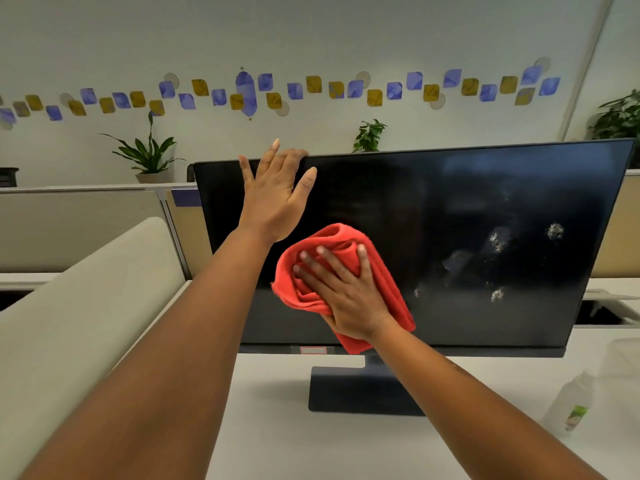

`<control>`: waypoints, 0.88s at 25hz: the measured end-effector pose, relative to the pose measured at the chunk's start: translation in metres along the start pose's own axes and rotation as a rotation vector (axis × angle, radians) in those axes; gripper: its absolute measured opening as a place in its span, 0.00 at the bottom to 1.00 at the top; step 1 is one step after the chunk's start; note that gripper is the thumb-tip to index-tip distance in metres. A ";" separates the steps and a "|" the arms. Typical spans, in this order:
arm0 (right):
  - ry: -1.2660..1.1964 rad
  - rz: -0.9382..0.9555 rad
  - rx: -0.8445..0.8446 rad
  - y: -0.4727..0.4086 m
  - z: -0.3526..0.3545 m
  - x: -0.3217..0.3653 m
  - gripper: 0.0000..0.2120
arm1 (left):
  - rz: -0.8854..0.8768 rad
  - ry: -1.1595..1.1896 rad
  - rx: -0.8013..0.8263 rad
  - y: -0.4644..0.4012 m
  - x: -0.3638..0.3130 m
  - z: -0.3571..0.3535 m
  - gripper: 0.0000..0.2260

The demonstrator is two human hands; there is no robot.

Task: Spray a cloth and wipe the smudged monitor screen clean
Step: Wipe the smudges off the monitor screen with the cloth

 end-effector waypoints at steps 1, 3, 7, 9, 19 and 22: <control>0.001 0.052 0.025 0.004 -0.006 0.011 0.28 | 0.000 -0.003 0.000 0.000 0.000 0.000 0.17; 0.005 0.155 0.088 0.017 -0.018 0.033 0.29 | 0.002 -0.013 0.005 -0.001 -0.001 0.000 0.18; 0.017 0.368 0.212 0.055 -0.038 0.067 0.32 | 0.000 -0.043 0.043 0.001 0.001 0.000 0.19; 0.005 0.433 0.250 0.075 -0.040 0.070 0.31 | 0.006 -0.050 0.071 0.000 0.002 -0.001 0.19; -0.027 0.478 0.336 0.132 -0.012 0.021 0.31 | 0.028 -0.094 0.140 0.000 0.001 0.000 0.20; -0.059 0.456 0.382 0.143 0.002 0.003 0.31 | 0.034 -0.109 0.154 0.001 0.002 0.000 0.21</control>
Point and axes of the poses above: each hand's wrist, its own y-axis away from the middle knuckle, its own z-axis out of the back of the hand, x = y × z, the point moved 10 cm from there along -y, towards the middle knuckle, and after that the axes turned 6 degrees about -x, right-handed, at the moved point
